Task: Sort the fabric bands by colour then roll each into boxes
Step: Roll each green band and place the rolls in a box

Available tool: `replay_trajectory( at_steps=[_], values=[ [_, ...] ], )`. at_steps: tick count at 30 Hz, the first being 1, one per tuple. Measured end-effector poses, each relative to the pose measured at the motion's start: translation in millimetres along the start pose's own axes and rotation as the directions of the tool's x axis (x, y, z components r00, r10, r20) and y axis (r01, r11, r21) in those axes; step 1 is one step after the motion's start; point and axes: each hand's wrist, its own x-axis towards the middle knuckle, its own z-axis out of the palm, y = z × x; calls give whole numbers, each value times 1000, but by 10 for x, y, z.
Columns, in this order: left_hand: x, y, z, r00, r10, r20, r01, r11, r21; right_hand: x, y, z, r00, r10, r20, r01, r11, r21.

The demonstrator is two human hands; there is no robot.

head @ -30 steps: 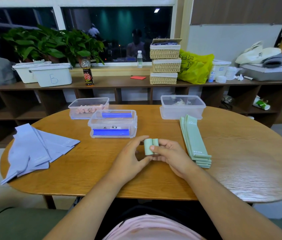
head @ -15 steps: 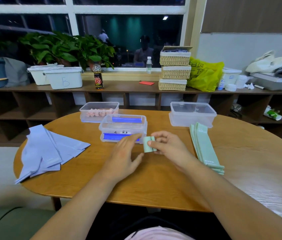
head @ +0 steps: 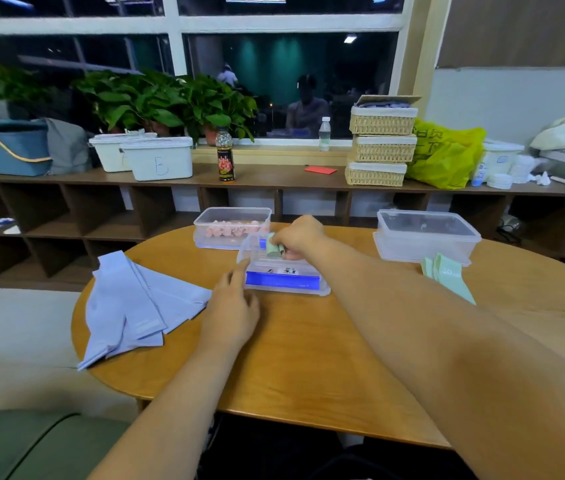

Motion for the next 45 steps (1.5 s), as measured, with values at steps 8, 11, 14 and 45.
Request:
replay_trajectory(
  at_steps=[8,11,14,45],
  values=[
    [-9,6,5,996,-78,-31,78,997,-21,385,-117,435,997,66,-33,-70,986,-149],
    [-10,-6,2,998,-69,12,68,996,58,428,-124,554,998,39,-46,-49,967,-249],
    [1,-33,25,999,-36,33,32,992,119,442,-139,640,999,46,-28,-52,952,-302],
    [-212,17,27,985,-98,-143,125,973,194,-38,77,490,930,-211,300,327,846,-420]
  ],
)
